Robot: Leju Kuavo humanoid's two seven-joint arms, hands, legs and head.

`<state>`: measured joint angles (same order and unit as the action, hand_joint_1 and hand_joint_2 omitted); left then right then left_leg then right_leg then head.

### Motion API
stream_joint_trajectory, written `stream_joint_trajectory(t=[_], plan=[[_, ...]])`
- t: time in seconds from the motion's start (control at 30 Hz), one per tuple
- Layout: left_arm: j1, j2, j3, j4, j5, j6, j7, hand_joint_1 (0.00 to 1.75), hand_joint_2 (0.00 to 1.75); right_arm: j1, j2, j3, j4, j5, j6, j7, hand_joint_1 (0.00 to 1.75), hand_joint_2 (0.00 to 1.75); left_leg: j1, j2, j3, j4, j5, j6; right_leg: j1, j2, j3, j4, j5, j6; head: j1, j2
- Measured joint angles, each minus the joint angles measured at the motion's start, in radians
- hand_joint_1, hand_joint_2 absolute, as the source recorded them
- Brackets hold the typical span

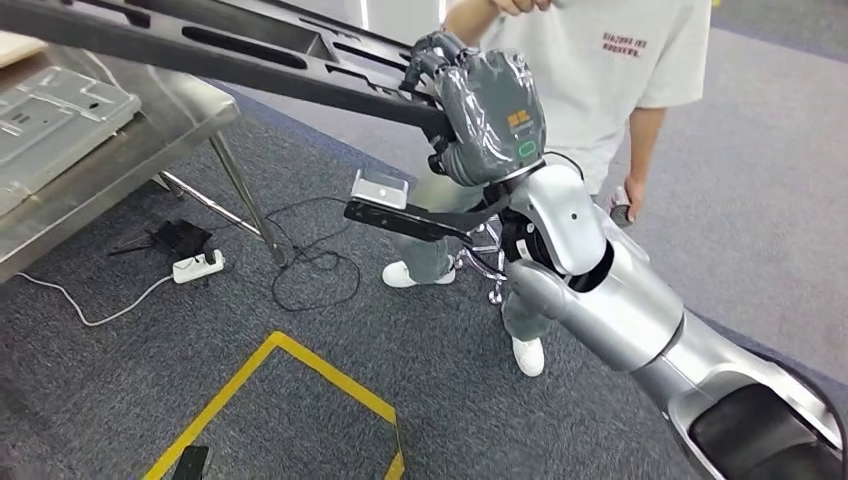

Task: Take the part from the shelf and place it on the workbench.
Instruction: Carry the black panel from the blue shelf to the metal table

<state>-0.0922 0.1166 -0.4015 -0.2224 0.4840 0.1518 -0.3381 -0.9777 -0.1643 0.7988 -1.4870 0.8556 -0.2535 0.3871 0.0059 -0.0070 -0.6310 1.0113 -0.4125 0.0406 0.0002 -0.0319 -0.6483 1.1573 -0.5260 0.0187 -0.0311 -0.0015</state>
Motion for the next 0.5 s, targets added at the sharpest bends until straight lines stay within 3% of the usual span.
stream_joint_trajectory(t=[0.07, 0.1, 0.13, 0.17, 0.23, 0.3, 0.37, 0.4, 0.43, 0.5], plan=[[-0.003, 0.0, 0.0, 0.0, 0.0, 0.0, 0.0, 0.0, 1.75, 0.006, -0.001, 0.0, 0.0, 0.004, 0.0, 0.0, 1.75, 1.75, 0.0, -0.022, -0.001, 0.001, 0.0, 0.003, -0.001, 0.023, -0.063, 0.121, -0.044, 0.002, 0.002, 0.0], [-0.003, 0.0, -0.001, 0.0, 0.0, 0.0, 0.0, 0.0, 1.75, 0.01, -0.001, 0.0, 0.0, 0.005, 0.0, 0.0, 1.75, 1.75, 0.0, -0.035, -0.001, 0.002, 0.0, 0.003, -0.002, 0.026, -0.08, 0.147, -0.042, 0.002, 0.002, 0.0], [-0.002, 0.0, -0.001, 0.0, 0.001, 0.0, 0.0, 0.0, 1.75, 0.013, -0.002, 0.0, 0.0, 0.006, 0.0, 0.0, 1.75, 1.75, 0.001, -0.048, -0.001, 0.005, -0.001, 0.003, -0.004, 0.028, -0.079, 0.135, -0.022, 0.002, 0.002, 0.0], [-0.002, 0.0, -0.001, 0.0, 0.001, 0.0, -0.001, 0.0, 1.75, 0.014, -0.002, 0.0, 0.0, 0.007, 0.0, 0.0, 1.75, 1.75, 0.001, -0.062, -0.001, 0.008, -0.002, 0.001, -0.006, 0.034, -0.059, 0.086, 0.014, 0.001, 0.002, 0.0], [-0.002, 0.0, -0.002, 0.0, 0.001, 0.001, -0.001, 0.0, 1.75, 0.013, -0.002, 0.0, 0.0, 0.009, 0.001, -0.001, 1.75, 1.75, 0.003, -0.088, -0.005, 0.018, -0.007, -0.006, -0.013, 0.072, -0.002, -0.044, 0.073, 0.0, 0.002, 0.0], [-0.003, 0.0, -0.002, 0.0, 0.001, 0.001, -0.003, 0.0, 1.75, 0.012, -0.002, 0.0, -0.001, 0.011, 0.002, -0.001, 1.75, 1.75, 0.006, -0.11, -0.015, 0.023, -0.007, -0.017, -0.015, 0.099, 0.029, -0.108, 0.086, -0.003, 0.002, 0.0], [0.0, 0.001, -0.002, 0.0, 0.002, 0.001, -0.004, 0.0, 1.75, 0.012, -0.002, 0.0, -0.002, 0.013, 0.003, -0.001, 1.75, 1.75, 0.011, -0.13, -0.022, 0.019, -0.002, -0.03, -0.012, 0.084, 0.033, -0.114, 0.086, -0.011, 0.002, 0.0], [0.004, 0.001, -0.002, 0.0, 0.002, 0.001, -0.005, 0.0, 1.75, 0.011, -0.001, 0.0, -0.002, 0.014, 0.004, -0.001, 1.75, 1.75, 0.012, -0.124, -0.024, 0.021, -0.003, -0.035, -0.011, 0.073, 0.037, -0.119, 0.088, -0.018, 0.002, 0.0], [0.006, 0.001, -0.003, 0.0, 0.002, 0.001, -0.005, 0.0, 1.75, 0.01, 0.0, 0.0, -0.003, 0.016, 0.004, -0.001, 1.75, 1.75, 0.011, -0.102, -0.031, 0.034, -0.011, -0.04, -0.011, 0.062, 0.041, -0.124, 0.09, -0.024, 0.0, 0.0], [0.004, 0.0, -0.003, 0.0, 0.002, 0.001, -0.006, 0.0, 1.75, 0.008, 0.001, 0.0, -0.003, 0.018, 0.006, -0.001, 1.75, 1.75, 0.009, -0.037, -0.073, 0.118, -0.055, -0.046, -0.01, 0.039, 0.046, -0.132, 0.092, -0.035, -0.005, 0.0]])
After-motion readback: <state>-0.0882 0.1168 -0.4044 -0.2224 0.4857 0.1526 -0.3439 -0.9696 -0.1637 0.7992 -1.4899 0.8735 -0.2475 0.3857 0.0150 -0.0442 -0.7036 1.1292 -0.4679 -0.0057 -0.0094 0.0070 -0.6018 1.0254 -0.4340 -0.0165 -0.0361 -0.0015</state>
